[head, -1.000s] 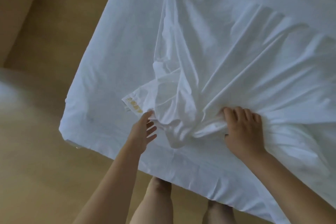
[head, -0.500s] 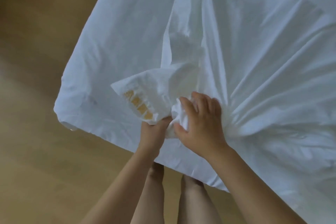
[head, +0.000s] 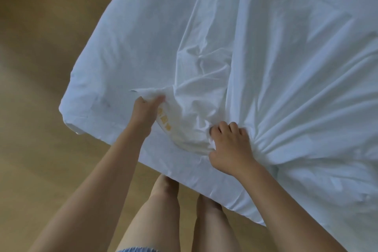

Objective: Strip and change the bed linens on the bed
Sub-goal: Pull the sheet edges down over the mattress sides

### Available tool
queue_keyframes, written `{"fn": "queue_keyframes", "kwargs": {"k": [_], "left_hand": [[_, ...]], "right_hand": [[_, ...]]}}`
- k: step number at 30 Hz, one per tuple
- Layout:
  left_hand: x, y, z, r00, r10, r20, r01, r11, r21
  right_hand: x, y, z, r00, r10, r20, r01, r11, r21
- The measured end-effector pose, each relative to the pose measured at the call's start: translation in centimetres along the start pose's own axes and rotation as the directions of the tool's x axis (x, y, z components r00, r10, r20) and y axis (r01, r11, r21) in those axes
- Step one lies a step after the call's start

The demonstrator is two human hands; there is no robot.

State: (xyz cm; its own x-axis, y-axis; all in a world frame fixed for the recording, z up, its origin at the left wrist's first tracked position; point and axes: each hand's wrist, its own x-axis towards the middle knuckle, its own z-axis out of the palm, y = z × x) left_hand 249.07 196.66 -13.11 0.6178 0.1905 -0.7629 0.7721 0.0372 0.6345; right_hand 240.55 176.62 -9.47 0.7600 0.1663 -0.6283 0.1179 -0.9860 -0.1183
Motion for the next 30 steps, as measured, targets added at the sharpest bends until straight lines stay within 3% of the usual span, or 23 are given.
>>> {"fn": "queue_keyframes", "kwargs": {"k": [2, 6, 9, 11, 13, 17, 19, 21, 24, 26, 30], "left_hand": [[-1.0, -0.4, 0.3, 0.999, 0.035, 0.023, -0.037, 0.995, 0.097], [-4.6, -3.9, 0.5, 0.979, -0.054, 0.196, 0.017, 0.982, 0.186], [-5.5, -5.6, 0.7, 0.973, -0.077, 0.219, 0.070, 0.997, 0.043], [-4.8, -6.1, 0.4, 0.972, -0.210, 0.103, 0.224, 0.961, -0.163], [-3.9, -6.8, -0.2, 0.932, -0.354, 0.075, 0.357, 0.866, -0.350], [-4.4, -8.4, -0.5, 0.910, -0.347, 0.228, 0.395, 0.893, -0.218], [-5.0, -9.0, 0.3, 0.911, -0.318, 0.262, 0.360, 0.923, -0.135], [-5.5, -9.0, 1.0, 0.930, -0.317, 0.185, 0.344, 0.928, -0.142], [-6.3, -9.0, 0.5, 0.928, -0.361, 0.097, 0.370, 0.849, -0.377], [-7.6, -9.6, -0.5, 0.920, -0.359, 0.157, 0.388, 0.783, -0.487], [-10.0, -11.3, -1.5, 0.869, -0.383, 0.314, 0.476, 0.820, -0.319]], "right_hand": [[0.2, -0.2, -0.9, 0.998, 0.037, -0.041, -0.032, 0.993, 0.116], [1.1, -2.1, -2.0, 0.932, 0.119, -0.343, 0.020, 0.927, 0.375], [2.2, -3.3, -1.5, 0.987, 0.058, -0.150, -0.018, 0.967, 0.256], [2.9, -3.4, -1.0, 0.997, 0.062, -0.042, -0.057, 0.992, 0.112], [3.4, -3.4, -0.6, 0.996, 0.088, -0.002, -0.088, 0.995, 0.052], [4.0, -3.8, -0.4, 0.995, 0.094, 0.016, -0.093, 0.996, -0.005], [4.0, -3.6, -0.6, 0.997, 0.071, -0.001, -0.071, 0.996, 0.057], [3.4, -3.0, -0.9, 0.996, 0.036, -0.086, -0.020, 0.984, 0.178], [1.5, -2.6, -1.9, 0.972, 0.011, -0.236, 0.069, 0.941, 0.331], [0.0, -2.3, -2.8, 0.957, 0.040, -0.286, 0.091, 0.898, 0.430], [-2.2, -0.8, -3.6, 0.945, 0.146, -0.292, 0.050, 0.820, 0.571]]}}
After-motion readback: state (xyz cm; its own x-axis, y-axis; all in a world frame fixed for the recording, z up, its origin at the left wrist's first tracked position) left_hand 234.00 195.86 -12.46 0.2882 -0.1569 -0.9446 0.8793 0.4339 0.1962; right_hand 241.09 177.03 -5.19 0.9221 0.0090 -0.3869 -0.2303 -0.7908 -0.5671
